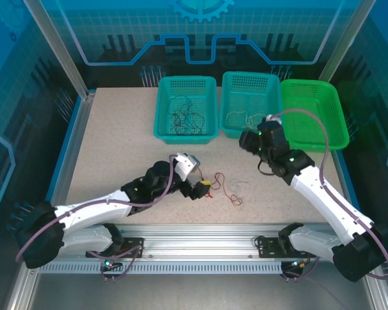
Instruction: Untangle the cables
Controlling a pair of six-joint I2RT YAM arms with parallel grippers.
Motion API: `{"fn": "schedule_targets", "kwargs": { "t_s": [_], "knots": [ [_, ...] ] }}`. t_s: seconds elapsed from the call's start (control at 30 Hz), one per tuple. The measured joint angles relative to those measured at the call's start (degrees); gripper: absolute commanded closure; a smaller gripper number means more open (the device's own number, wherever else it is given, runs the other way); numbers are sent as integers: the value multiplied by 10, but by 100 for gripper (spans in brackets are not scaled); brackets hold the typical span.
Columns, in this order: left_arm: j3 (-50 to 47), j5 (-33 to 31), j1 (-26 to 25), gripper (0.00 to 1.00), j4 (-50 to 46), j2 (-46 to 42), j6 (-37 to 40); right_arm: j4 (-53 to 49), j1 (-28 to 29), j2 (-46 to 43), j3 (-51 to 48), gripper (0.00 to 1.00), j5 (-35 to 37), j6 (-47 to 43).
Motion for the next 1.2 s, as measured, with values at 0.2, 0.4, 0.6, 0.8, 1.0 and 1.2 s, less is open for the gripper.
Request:
{"fn": "schedule_targets", "kwargs": {
  "t_s": [0.2, 0.4, 0.6, 0.8, 1.0, 1.2],
  "knots": [
    [19, 8, 0, 1, 26, 63, 0, -79, 59, 76, -36, 31, -43, 59],
    [19, 8, 0, 1, 31, 75, -1, -80, 70, 178, -44, 35, -53, 100],
    [19, 8, 0, 1, 24, 74, 0, -42, 70, 243, -57, 55, -56, 113],
    [19, 8, 0, 1, 23, 74, 0, -13, 70, 262, -92, 91, -62, 136],
    [23, 8, 0, 1, 23, 100, -1, -5, 70, 191, -100, 100, -56, 128],
    [48, 8, 0, 1, 24, 151, -14, -2, 70, 96, -99, 96, -52, 114]
  ]
}}
